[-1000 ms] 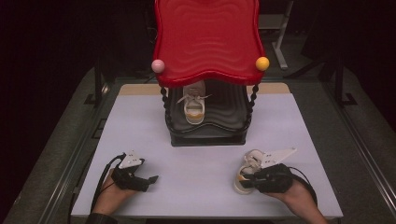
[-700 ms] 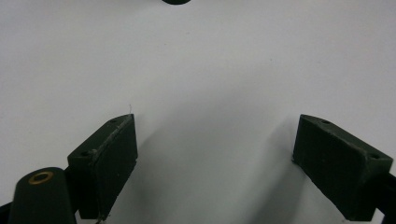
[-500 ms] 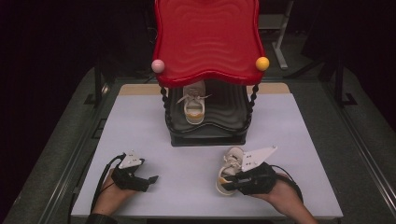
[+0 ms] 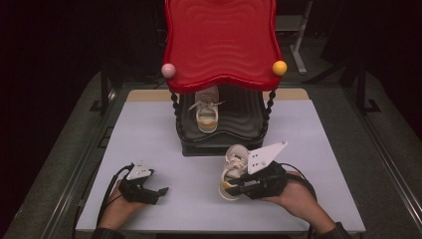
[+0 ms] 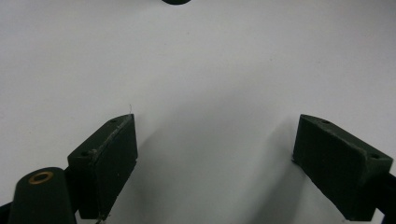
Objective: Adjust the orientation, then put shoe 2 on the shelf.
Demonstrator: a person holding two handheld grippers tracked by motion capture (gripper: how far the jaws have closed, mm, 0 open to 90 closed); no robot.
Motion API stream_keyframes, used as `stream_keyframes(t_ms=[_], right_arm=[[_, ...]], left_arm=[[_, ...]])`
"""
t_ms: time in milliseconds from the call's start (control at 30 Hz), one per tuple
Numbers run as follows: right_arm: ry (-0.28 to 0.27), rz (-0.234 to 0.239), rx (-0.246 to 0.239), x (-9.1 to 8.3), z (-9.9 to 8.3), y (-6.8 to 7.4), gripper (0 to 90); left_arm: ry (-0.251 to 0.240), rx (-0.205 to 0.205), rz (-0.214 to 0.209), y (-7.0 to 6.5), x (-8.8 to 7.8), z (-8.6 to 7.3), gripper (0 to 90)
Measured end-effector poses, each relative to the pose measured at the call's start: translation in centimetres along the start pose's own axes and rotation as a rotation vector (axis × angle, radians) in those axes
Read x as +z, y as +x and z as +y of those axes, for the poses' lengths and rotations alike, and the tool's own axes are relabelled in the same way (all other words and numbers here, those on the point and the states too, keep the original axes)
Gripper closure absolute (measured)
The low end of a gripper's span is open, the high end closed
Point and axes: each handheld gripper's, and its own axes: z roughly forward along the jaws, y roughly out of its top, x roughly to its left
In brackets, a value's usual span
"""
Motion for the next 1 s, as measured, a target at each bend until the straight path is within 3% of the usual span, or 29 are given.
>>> stream_keyframes(t_ms=[233,467,700,1000], right_arm=[[-0.027,0.007,-0.048,-1.2,2.0,-0.8,77.4],[-0.013,-0.010,-0.092,-2.1,3.8,-1.9,77.3],[0.005,-0.040,-0.128,-2.8,5.3,-4.3,77.3],[0.044,-0.081,-0.114,-2.8,6.0,-8.1,77.2]], left_arm=[[0.000,0.001,0.001,0.0,0.0,0.0,13.2],[-0.003,0.000,0.003,0.0,0.0,0.0,13.2],[-0.001,-0.001,0.002,0.0,0.0,0.0,13.2],[-0.002,0.000,0.003,0.0,0.0,0.0,13.2]])
